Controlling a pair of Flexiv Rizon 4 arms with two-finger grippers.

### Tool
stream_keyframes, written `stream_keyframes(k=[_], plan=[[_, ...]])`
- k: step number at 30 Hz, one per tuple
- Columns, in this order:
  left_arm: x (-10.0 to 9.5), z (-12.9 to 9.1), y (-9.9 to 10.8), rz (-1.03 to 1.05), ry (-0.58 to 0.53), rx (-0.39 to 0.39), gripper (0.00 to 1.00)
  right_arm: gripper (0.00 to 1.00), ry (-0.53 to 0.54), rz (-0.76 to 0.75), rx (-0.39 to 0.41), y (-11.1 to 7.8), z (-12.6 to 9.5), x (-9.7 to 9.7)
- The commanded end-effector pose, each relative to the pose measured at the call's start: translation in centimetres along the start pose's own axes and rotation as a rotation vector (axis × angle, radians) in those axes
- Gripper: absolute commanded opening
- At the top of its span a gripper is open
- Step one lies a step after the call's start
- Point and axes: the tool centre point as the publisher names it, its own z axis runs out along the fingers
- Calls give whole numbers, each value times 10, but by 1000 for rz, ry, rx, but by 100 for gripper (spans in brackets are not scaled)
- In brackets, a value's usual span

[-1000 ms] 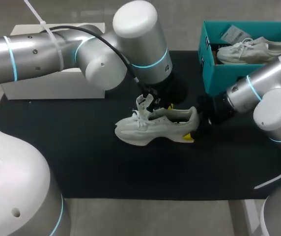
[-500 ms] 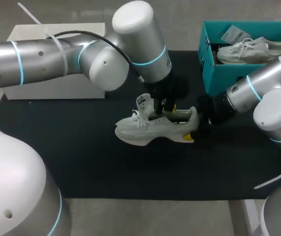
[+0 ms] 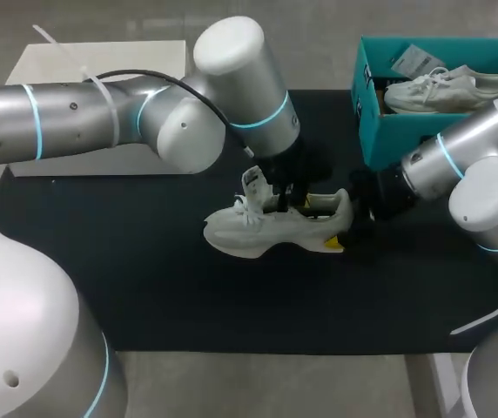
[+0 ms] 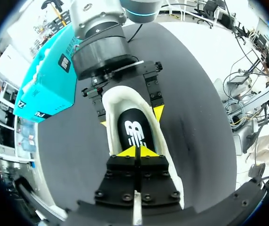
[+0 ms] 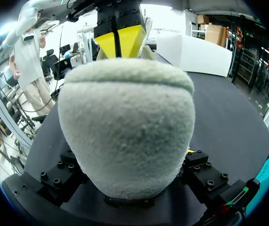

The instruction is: Take the shoe out of the shoebox, open the shoe tongue, remove and reinsert the insole, then place the shoe into the shoebox

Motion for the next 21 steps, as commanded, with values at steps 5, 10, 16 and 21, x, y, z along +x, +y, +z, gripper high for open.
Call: stream_keyframes(k=[5,10,16,21], plan=[[13,18,-10,-93,-35,-49,0,0,0,0,0,-3,5,-2],[6,32,-10,-151,-19,-84,0,0,0,0,0,-3,5,-2],[1,38,-6,-162,12,-140,0,0,0,0,0,-3,5,-2],[12,35,1,-126,39,-147,0,0,0,0,0,-3,5,-2]])
